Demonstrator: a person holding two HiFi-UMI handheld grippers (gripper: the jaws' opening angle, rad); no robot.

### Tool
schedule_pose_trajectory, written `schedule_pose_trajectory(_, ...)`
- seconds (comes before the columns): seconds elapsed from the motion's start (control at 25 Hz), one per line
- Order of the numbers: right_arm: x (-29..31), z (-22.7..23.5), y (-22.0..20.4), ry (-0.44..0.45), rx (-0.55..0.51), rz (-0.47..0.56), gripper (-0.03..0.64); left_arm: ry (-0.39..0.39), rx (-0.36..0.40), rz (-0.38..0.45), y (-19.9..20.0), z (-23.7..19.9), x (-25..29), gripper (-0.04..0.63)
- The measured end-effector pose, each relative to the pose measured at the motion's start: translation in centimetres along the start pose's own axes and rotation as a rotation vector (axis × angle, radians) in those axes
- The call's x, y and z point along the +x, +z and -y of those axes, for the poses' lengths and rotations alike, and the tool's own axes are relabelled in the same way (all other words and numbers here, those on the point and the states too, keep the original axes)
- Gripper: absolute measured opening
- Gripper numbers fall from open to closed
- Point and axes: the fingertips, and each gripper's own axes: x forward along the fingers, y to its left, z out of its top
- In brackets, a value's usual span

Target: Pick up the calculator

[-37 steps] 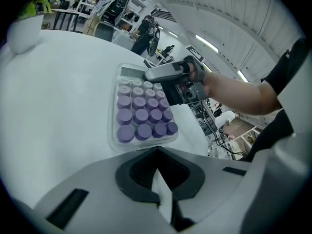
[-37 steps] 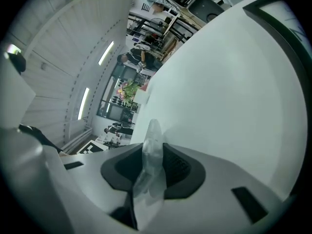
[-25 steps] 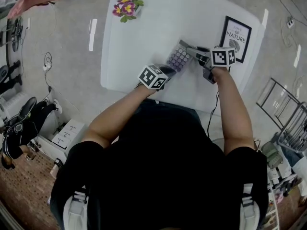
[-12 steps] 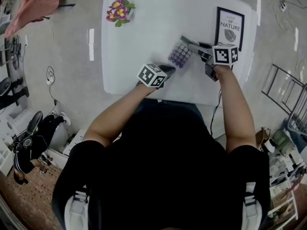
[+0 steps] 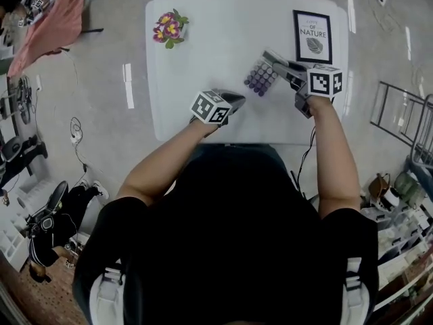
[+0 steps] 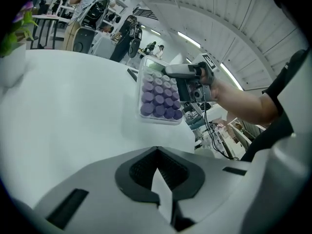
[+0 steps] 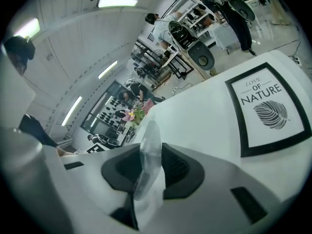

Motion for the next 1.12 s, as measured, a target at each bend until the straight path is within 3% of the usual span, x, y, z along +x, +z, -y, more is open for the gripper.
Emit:
schedule_pose_trajectory(0.32, -4.1, -5.9, -0.7, -0.040, -0.043, 0.098, 0.114, 0.006, 0.096, 0.035, -0.2, 3.3, -5.2, 0.018)
schedule_pose_trajectory(1.12, -6.4, -12.3, -1.8, -0.083, -0.112, 0.188, 0.112, 0.075, 0.187, 0.153, 1.0, 2.1, -14.6, 0.018)
